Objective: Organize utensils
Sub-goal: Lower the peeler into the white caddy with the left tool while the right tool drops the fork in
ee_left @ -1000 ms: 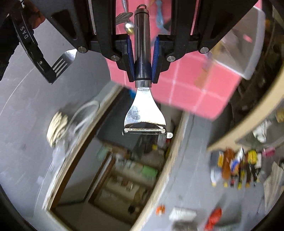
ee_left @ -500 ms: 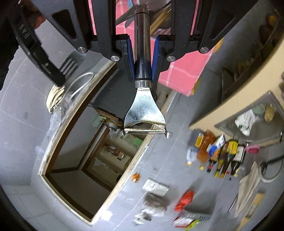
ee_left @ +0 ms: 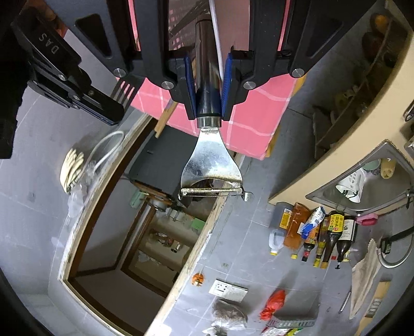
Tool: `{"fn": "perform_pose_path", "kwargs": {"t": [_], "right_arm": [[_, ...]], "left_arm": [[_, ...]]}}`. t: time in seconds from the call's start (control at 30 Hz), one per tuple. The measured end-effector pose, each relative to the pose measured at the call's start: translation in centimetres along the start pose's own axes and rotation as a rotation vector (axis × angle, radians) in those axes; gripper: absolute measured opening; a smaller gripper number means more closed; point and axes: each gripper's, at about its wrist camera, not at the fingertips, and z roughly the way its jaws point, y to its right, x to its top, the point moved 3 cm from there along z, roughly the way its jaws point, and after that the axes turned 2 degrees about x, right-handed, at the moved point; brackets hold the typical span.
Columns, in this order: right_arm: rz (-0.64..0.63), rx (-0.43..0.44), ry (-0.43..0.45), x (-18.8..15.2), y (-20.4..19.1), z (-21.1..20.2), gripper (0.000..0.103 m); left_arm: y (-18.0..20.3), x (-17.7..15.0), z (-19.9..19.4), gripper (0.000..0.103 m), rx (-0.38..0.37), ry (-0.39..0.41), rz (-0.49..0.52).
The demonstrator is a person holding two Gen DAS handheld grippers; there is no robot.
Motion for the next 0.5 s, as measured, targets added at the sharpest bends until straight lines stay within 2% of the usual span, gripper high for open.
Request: {"fn": "perform_pose_path", "kwargs": {"t": [0.27, 0.5], "right_arm": [[0.068, 0.03, -0.032, -1.3, 0.3, 0.5, 0.004], [0.111, 0.052, -0.012, -1.1, 0.7, -0.2, 0.011]], "left_arm": [[0.1, -0.4, -0.4, 0.018, -0.02, -0.035, 0.028], [-0.3, 0.4, -1.5, 0.023, -0.041, -0.011, 0.003]]}}
